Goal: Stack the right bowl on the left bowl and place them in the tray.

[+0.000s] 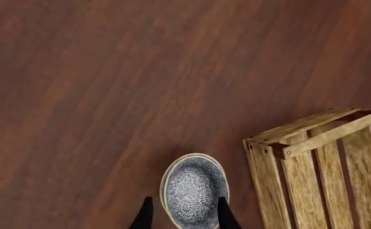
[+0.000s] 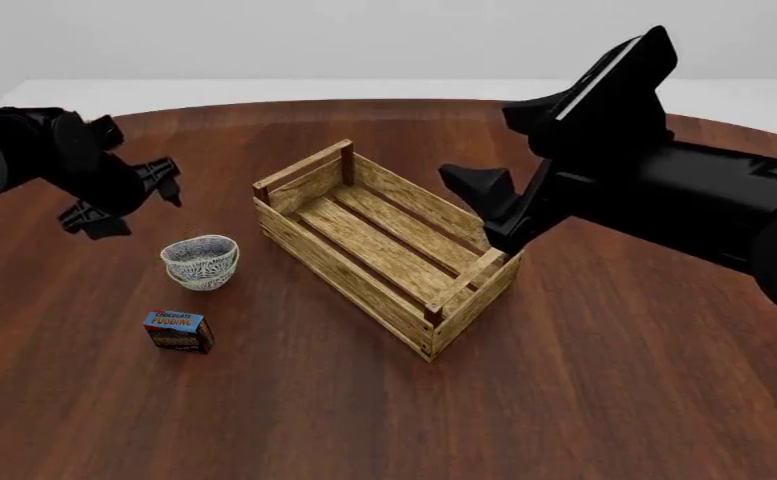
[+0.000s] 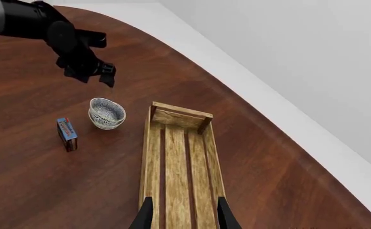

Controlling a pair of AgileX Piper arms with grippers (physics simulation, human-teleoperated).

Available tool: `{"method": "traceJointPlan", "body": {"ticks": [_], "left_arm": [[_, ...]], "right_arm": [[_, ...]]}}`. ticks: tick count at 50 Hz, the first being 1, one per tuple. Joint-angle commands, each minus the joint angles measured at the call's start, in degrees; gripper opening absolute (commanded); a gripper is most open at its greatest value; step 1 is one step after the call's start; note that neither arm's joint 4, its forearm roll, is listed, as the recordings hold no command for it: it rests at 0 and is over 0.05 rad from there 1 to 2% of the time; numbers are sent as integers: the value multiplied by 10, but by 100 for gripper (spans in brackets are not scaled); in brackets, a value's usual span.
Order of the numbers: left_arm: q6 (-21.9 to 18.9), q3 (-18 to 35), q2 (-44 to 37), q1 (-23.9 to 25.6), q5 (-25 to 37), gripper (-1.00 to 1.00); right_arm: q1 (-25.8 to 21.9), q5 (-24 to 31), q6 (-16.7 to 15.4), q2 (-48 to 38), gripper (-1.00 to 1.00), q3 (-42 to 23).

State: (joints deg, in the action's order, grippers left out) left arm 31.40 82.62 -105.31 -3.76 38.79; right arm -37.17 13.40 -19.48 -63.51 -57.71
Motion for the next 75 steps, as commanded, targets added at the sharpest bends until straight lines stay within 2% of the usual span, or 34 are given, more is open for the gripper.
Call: {"method": "traceJointPlan", "body": {"ticks": [1, 75], "left_arm": [[16, -23, 4, 17, -9, 100], [-10, -60, -72, 12, -57, 100]], "right_arm": [[-1, -1, -1, -1, 100, 1], [2, 0, -3, 2, 100, 1]]}}
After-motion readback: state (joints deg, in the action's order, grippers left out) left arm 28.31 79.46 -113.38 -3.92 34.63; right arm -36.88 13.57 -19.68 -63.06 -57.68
